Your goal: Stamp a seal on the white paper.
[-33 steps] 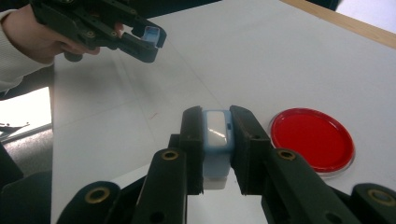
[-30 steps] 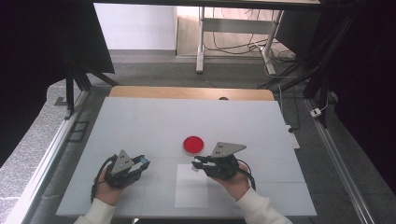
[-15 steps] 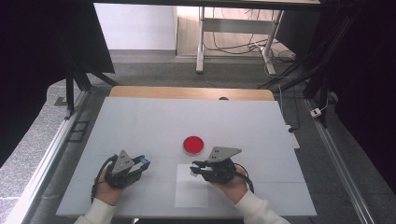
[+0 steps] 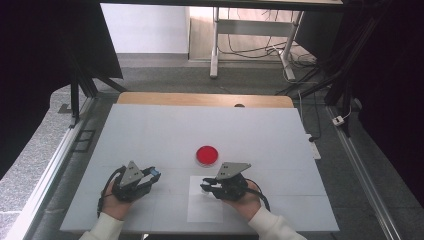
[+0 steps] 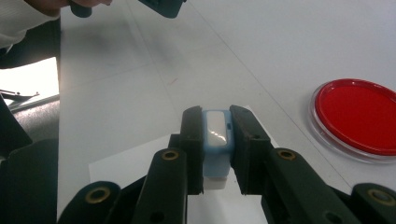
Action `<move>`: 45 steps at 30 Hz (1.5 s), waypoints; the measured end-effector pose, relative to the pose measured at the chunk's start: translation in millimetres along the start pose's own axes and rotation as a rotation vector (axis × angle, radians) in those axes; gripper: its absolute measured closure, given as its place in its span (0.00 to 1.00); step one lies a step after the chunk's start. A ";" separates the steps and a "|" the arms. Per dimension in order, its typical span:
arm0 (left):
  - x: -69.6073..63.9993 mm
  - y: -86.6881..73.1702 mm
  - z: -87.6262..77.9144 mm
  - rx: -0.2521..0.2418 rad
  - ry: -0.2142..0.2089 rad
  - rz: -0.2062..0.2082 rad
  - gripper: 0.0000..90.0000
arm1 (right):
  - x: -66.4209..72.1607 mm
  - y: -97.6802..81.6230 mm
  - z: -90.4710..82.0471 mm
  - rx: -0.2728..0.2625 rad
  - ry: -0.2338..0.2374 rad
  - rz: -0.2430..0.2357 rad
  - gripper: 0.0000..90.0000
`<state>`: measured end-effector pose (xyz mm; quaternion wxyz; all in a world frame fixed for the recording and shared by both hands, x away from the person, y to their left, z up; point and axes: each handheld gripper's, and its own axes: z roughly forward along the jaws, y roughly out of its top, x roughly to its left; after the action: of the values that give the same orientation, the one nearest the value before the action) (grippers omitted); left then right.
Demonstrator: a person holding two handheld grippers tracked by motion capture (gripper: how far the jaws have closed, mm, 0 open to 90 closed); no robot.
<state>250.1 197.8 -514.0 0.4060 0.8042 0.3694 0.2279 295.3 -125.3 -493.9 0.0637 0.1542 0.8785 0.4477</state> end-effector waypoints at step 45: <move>-0.5 -0.2 1.2 0.006 -0.005 0.002 0.72 | 2.1 -10.9 12.2 0.048 -0.013 -0.041 0.84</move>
<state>250.6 196.9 -514.9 0.4044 0.8065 0.3680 0.2251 294.1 -121.4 -509.9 0.0749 0.1408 0.8914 0.4242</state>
